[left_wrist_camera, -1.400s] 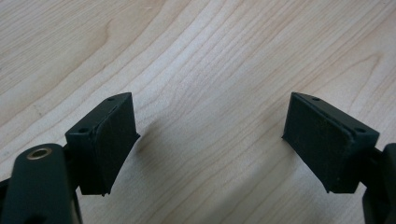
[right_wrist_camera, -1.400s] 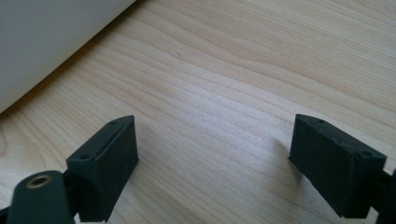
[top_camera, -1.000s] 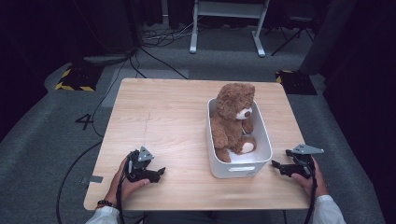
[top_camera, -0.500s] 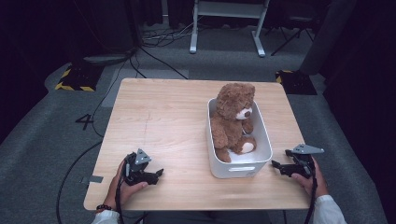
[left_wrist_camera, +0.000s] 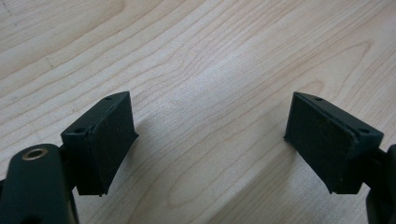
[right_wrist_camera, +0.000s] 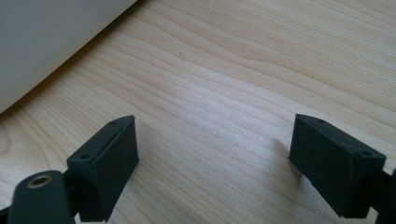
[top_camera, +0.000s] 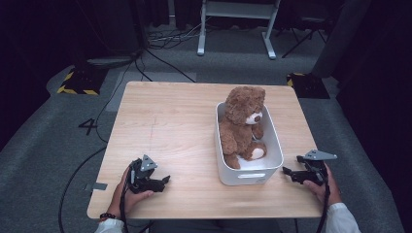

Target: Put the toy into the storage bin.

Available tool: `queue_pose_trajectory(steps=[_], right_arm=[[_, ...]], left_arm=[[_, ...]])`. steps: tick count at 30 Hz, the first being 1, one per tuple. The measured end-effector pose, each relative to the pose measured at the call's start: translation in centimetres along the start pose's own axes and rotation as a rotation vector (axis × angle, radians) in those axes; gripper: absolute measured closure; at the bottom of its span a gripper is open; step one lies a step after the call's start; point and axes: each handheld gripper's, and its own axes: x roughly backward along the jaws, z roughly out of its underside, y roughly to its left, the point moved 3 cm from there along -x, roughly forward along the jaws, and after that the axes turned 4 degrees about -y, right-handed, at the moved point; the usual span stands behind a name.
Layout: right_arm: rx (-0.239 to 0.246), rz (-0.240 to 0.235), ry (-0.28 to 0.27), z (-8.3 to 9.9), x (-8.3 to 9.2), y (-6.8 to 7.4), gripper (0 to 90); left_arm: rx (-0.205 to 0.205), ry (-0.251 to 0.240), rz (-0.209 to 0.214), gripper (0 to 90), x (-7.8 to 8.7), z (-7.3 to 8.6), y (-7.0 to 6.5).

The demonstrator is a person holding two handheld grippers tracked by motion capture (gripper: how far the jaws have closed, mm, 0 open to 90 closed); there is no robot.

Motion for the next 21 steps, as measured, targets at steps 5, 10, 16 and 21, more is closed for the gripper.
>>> queue_pose_trajectory(steps=[5, 10, 16, 21], right_arm=[[0.000, 0.000, 0.000, 0.00, 0.00, 0.00, 15.0], [0.000, 0.000, 0.000, 0.00, 0.00, 0.00, 15.0], [0.002, -0.003, 0.000, 0.00, 0.00, 0.02, 15.1], [0.004, -0.005, 0.000, -0.01, -0.01, 0.00, 15.0]], left_arm=[[0.000, 0.000, -0.002, 15.8, -0.01, -0.01, 0.00], [0.001, 0.000, -0.003, 15.8, -0.01, -0.01, 0.00], [0.000, 0.001, -0.002, 15.8, -0.01, -0.01, 0.01], [-0.002, 0.004, -0.009, 15.2, 0.00, -0.01, 0.08]])
